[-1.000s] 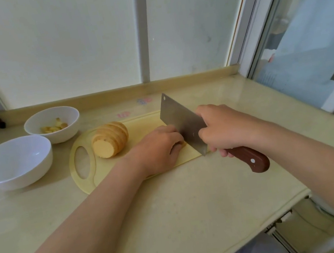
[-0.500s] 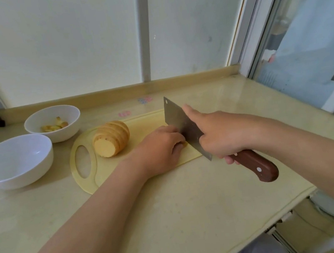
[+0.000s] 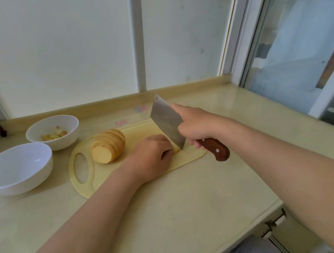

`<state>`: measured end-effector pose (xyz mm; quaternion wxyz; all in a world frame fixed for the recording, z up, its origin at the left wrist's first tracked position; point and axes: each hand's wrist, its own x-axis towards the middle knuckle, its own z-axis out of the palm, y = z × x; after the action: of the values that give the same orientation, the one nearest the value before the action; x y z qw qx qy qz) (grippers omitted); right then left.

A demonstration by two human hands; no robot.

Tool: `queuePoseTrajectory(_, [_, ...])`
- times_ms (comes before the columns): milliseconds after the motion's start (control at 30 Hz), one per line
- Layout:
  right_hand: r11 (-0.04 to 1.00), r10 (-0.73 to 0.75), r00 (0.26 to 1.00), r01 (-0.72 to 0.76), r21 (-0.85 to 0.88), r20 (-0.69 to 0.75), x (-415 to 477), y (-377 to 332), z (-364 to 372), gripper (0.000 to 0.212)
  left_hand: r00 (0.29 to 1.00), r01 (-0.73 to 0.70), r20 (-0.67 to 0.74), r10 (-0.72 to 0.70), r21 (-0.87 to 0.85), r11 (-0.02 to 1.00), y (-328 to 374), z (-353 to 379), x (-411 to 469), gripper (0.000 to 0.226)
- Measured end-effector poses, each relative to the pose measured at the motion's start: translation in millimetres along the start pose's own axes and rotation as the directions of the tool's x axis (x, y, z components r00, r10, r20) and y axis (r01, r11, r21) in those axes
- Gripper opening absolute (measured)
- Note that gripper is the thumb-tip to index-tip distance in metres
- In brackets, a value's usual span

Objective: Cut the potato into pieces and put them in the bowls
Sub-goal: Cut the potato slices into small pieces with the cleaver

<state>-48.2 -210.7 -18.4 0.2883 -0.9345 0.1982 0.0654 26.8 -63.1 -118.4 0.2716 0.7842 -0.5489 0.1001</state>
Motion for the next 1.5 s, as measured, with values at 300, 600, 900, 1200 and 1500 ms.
queuePoseTrajectory(300, [0.998,-0.037,0.999,0.037,-0.041,0.001,-21,-3,-7,0.098,1.000,0.014,0.016,-0.014,0.019,1.000,-3,1,-1,0.021])
queuePoseTrajectory(600, [0.998,-0.038,0.999,0.038,-0.055,0.013,-26,-2,1,0.098,1.000,0.022,0.021,-0.021,-0.009,1.000,-2,1,1,0.028])
queuePoseTrajectory(900, [0.988,-0.008,0.999,0.014,-0.156,0.044,-47,-2,4,0.096,1.000,0.021,0.002,-0.021,-0.028,0.999,0,-1,0,0.022])
queuePoseTrajectory(1200, [0.982,-0.018,0.999,0.025,-0.189,0.041,-56,-10,13,0.093,1.000,-0.008,-0.029,0.007,-0.046,0.999,-4,4,2,0.027])
queuePoseTrajectory(1500, [0.990,-0.044,0.999,0.041,-0.133,-0.016,-6,-28,16,0.097,0.997,-0.045,-0.069,0.045,0.004,0.999,0,0,0,0.015])
